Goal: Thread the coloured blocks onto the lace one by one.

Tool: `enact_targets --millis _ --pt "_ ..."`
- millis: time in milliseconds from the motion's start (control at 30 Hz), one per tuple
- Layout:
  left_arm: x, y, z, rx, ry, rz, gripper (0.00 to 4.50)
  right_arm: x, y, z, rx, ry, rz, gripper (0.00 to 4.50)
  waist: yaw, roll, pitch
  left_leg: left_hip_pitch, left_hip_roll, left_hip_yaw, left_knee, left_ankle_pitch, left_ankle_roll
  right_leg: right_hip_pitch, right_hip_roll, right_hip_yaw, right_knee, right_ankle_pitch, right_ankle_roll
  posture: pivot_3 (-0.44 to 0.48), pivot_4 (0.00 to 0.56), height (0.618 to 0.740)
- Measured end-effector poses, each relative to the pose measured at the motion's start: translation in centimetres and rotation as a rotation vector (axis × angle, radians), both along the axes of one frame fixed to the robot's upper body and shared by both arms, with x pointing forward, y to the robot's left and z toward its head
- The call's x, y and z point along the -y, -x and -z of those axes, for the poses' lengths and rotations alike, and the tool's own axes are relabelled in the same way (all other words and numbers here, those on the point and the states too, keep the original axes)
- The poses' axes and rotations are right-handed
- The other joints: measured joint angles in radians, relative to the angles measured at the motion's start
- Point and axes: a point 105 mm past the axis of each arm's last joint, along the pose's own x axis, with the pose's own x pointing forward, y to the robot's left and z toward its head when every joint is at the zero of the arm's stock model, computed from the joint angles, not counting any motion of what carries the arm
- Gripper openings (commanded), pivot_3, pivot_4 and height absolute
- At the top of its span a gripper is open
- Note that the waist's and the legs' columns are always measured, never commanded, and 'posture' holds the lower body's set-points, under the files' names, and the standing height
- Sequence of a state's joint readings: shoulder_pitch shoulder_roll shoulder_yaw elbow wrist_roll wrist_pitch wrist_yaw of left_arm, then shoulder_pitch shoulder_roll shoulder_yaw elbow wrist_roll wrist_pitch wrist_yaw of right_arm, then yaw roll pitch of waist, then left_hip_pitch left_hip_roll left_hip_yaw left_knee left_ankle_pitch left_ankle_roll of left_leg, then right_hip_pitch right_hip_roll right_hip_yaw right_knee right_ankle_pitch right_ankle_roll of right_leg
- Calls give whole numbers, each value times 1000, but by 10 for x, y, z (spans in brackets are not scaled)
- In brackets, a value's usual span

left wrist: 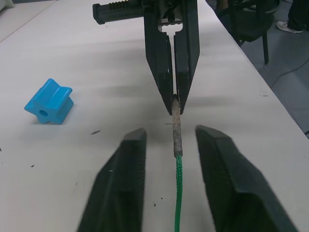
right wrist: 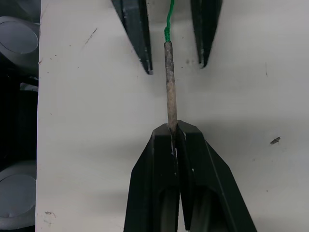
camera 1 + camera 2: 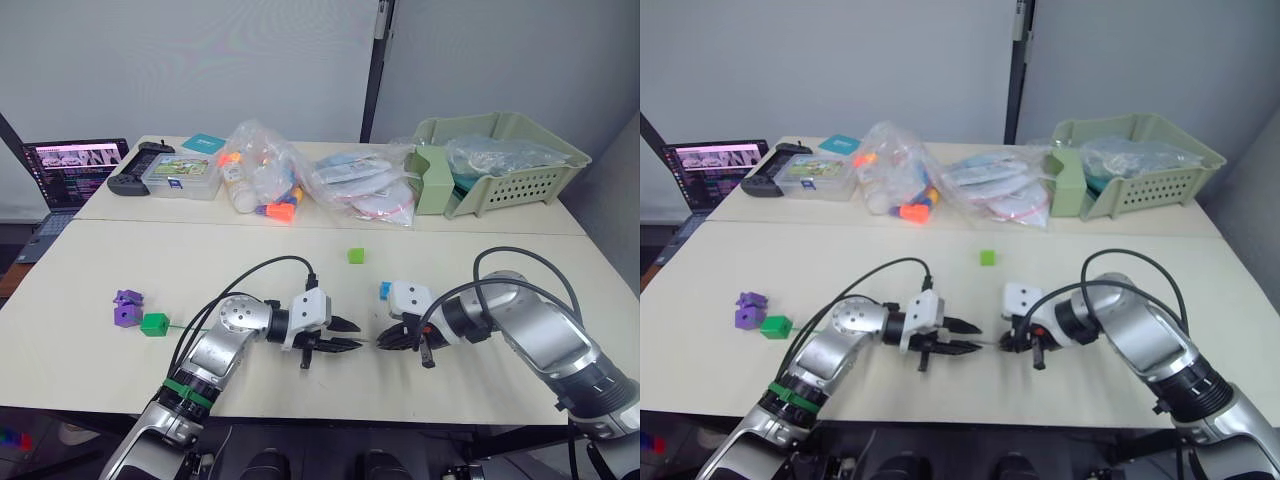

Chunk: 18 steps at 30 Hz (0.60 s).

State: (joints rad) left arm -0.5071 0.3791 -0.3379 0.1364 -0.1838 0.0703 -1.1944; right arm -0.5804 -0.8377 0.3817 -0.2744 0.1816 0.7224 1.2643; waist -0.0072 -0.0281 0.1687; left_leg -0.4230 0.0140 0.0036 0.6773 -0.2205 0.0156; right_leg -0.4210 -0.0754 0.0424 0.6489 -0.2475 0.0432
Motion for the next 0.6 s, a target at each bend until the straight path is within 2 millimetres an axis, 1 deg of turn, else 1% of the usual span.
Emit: enact_targets --millis 33,67,467,600 --pt "0 1 1 -1 -3 3 247 0 0 0 0 0 0 0 0 0 0 0 0 0 0 0 0 0 0 0 0 0 0 0 150 740" --pt "1 1 1 -2 -7 8 30 0 0 0 1 1 1 0 0 0 0 0 0 0 0 0 0 0 0 0 0 0 0 0 150 740" --pt "3 -1 2 -12 -1 8 30 2 -1 0 -1 7 13 0 1 0 0 0 0 0 0 0 0 0 0 0 0 0 0 0 150 740" --pt "3 -1 3 -18 -2 6 0 1 2 -2 -29 -17 27 1309 1 0 0 0 0 0 0 0 0 0 0 0 0 0 0 0 150 740"
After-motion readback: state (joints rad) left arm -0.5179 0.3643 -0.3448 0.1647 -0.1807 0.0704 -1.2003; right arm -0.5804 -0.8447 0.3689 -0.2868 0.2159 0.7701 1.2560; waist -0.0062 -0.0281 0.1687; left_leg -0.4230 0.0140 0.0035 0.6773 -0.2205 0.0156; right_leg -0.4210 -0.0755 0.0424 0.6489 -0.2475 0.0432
